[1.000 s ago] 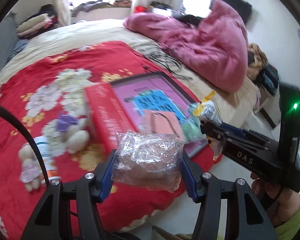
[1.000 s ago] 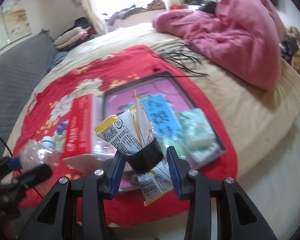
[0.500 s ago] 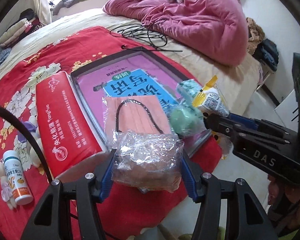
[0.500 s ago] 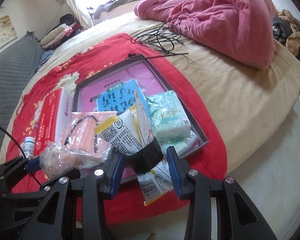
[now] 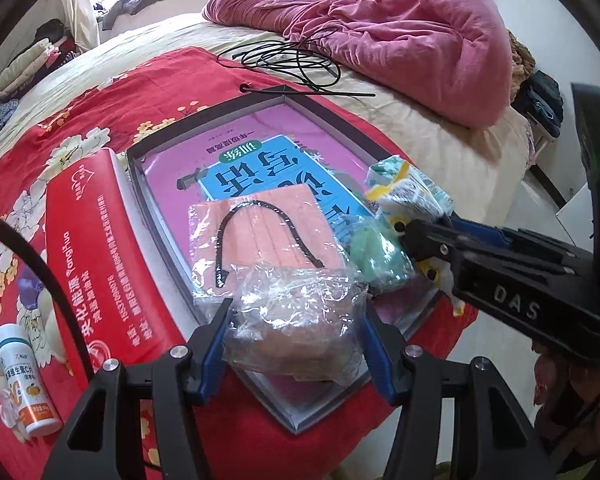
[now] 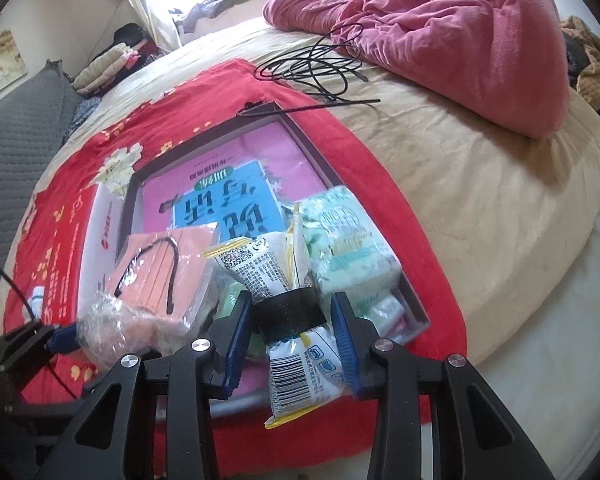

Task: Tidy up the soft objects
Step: 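Carry the plastic bag and white packet over the pink book tray with both tools, then open the left tool to drop the bag while the right tool releases the packet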

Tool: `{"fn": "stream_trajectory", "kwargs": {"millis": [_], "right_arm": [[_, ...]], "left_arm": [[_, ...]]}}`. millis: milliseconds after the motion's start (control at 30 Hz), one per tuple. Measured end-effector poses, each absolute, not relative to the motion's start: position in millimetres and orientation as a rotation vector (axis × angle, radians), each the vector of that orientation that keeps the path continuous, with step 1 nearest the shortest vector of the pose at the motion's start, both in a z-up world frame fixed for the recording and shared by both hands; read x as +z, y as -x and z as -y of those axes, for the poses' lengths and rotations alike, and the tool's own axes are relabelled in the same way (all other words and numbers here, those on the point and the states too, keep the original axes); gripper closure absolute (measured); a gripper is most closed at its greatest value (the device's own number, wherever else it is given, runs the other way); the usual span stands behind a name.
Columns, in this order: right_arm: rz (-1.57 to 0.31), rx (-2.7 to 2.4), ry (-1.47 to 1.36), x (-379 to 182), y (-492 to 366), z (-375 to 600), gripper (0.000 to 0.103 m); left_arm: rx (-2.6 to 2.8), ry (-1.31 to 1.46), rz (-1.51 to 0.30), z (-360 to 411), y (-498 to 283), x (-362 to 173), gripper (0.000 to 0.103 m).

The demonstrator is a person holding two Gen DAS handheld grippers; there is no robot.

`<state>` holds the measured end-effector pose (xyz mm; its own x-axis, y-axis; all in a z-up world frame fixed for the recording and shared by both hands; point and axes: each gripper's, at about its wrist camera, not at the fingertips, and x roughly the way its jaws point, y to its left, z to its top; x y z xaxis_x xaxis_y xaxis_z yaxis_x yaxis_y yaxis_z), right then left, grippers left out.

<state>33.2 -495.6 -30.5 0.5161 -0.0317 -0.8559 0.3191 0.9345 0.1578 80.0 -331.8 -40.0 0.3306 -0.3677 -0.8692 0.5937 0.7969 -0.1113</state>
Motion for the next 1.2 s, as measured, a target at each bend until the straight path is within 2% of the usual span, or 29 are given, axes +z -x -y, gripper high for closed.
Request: {"fn": "stream_trajectory", "kwargs": {"millis": [467,733,833,1200], "right_arm": [[-1.001,-0.189,-0.247,-39,-67,491,0.063],[-0.972,-0.166,-0.240,-38,-60,493,0.062],[-0.953,-0.169,-0.237,-35,-57,493,0.058],[-0.914,-0.181,-0.237,-16,-42,500,0.057]], "left_arm": [[-0.639,-0.224,-1.062,334,-92,-43,0.044],[-0.639,-0.223,-1.063,336,-94,-44,0.044],[-0.636,-0.220,-1.063,336,-93,-45,0.044],[-0.629,-0.213,-1.076,338,-96,-45,0.044]]}}
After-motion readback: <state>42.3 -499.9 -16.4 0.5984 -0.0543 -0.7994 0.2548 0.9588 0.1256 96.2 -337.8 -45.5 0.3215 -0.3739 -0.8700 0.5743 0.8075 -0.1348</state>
